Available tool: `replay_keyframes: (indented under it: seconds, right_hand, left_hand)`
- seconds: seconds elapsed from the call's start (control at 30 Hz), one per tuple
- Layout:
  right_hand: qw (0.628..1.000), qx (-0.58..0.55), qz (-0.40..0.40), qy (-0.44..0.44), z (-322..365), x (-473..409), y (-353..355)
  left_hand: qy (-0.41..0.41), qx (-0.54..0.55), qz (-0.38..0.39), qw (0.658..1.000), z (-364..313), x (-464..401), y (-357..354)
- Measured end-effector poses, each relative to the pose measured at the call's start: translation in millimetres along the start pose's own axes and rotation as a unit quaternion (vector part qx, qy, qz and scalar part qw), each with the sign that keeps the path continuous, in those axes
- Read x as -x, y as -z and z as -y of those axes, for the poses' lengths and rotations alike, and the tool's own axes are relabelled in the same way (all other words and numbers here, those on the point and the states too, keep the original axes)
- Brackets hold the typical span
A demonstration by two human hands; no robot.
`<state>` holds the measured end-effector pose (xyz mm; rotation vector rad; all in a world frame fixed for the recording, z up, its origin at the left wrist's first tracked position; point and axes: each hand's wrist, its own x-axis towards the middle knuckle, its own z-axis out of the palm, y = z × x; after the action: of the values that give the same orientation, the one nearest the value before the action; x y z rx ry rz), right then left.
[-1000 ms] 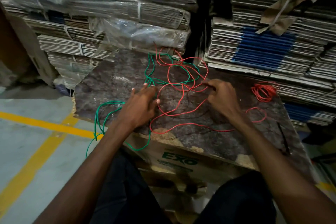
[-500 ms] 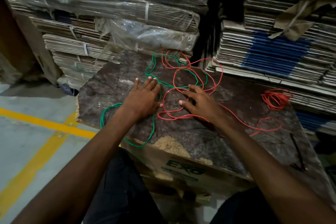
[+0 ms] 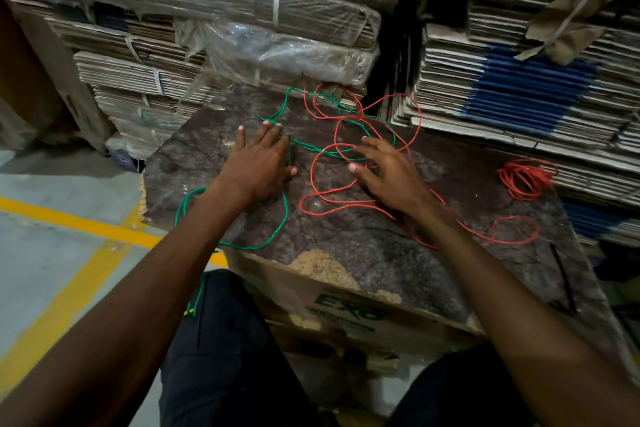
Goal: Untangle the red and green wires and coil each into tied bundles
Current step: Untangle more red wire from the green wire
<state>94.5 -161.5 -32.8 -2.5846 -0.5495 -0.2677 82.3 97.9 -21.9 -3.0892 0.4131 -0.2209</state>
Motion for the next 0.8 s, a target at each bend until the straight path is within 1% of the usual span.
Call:
replay_keyframes:
  seconds: [0.17, 0.23, 0.27, 0.3, 0.33, 0.4, 0.43, 0.47, 0.53, 0.57, 0.63, 0.67, 0.73, 0.8]
  right_hand:
    - [0.992, -0.045, -0.115, 0.040, 7.9, 24.6, 23.4]
    - [0.988, -0.077, -0.133, 0.031, 11.7, 39.2, 32.0]
    - [0.987, -0.093, -0.130, 0.022, 13.4, 46.8, 36.7]
    - [0.987, -0.113, -0.111, 0.011, 13.9, 54.2, 41.5]
    - [0.987, -0.141, -0.071, 0.001, 12.8, 61.1, 46.3]
    - [0.979, -0.197, 0.047, -0.014, 10.0, 74.3, 54.5]
    - [0.977, -0.193, 0.090, 0.003, 10.0, 80.1, 57.5]
    - [0.979, -0.168, 0.104, 0.039, 8.3, 84.1, 58.2]
    - [0.985, -0.126, 0.061, 0.105, 3.6, 87.6, 56.9]
    - [0.987, -0.124, 0.026, 0.102, 2.2, 87.2, 57.4]
    - [0.987, -0.149, -0.037, 0.041, 1.4, 83.8, 62.1]
    - [0.983, -0.170, -0.061, 0.015, 1.2, 81.2, 64.8]
    - [0.971, -0.224, -0.085, -0.008, 3.0, 76.4, 70.9]
    - [0.961, -0.260, -0.087, -0.006, 7.8, 71.9, 76.9]
  left_hand:
    - [-0.009, 0.029, -0.029, 0.999, -15.8, 16.1, 1.7]
    - [-0.020, 0.046, -0.041, 0.998, -23.9, 22.6, 3.5]
    - [-0.028, 0.058, -0.047, 0.997, -28.9, 25.8, 5.1]
    - [-0.038, 0.074, -0.055, 0.995, -34.4, 29.2, 7.1]
    - [-0.051, 0.092, -0.066, 0.992, -40.0, 32.0, 9.1]
    - [-0.072, 0.128, -0.087, 0.985, -49.5, 35.7, 12.8]
    - [-0.076, 0.138, -0.089, 0.984, -53.3, 36.6, 14.2]
    - [-0.077, 0.144, -0.085, 0.983, -56.4, 36.2, 15.1]
    - [-0.086, 0.175, -0.069, 0.978, -63.2, 35.8, 18.1]
    - [-0.098, 0.214, -0.064, 0.970, -67.2, 36.3, 20.3]
    - [-0.129, 0.306, -0.069, 0.941, -75.7, 38.5, 26.1]
    - [-0.146, 0.330, -0.077, 0.929, -79.5, 39.3, 28.9]
    - [-0.172, 0.341, -0.102, 0.918, -85.2, 39.0, 33.3]
    - [-0.174, 0.337, -0.136, 0.915, -86.3, 36.6, 34.8]
